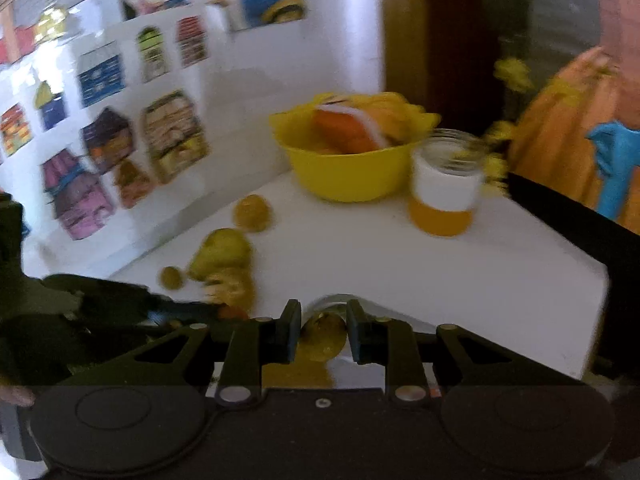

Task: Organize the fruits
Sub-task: 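Carry both fruits over the metal tray and open both tools to drop them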

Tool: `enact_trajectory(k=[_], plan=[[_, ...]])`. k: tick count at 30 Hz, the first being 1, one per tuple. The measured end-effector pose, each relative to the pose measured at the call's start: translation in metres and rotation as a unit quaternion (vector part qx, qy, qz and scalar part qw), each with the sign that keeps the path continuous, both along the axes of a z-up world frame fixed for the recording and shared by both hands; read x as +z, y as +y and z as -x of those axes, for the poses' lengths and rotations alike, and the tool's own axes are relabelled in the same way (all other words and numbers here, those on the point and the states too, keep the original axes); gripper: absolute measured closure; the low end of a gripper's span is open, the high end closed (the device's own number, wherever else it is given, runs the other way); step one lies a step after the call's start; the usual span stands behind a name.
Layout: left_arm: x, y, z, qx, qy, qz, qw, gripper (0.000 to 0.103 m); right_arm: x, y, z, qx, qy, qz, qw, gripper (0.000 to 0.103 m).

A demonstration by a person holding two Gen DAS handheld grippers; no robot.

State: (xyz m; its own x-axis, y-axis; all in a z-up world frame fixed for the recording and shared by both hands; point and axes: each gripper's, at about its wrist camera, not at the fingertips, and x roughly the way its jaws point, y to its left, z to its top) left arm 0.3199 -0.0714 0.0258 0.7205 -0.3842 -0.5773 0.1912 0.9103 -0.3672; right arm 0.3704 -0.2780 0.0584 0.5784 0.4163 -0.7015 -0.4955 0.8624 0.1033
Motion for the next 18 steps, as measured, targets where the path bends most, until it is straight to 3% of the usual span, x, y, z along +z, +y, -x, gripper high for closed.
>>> enact_trajectory(k=[4, 18], plan=[[-0.002, -0.014, -0.019, 0.000, -0.006, -0.013, 0.9999, 0.081, -0.017, -0.015, -0.007, -0.028, -0.012, 0.011, 0.999, 0.077], [-0.044, -0.045, -0.068, -0.031, 0.068, -0.028, 0.9968, 0.080, -0.074, -0.035, -0.030, -0.055, 0.019, -0.011, 0.998, 0.077]])
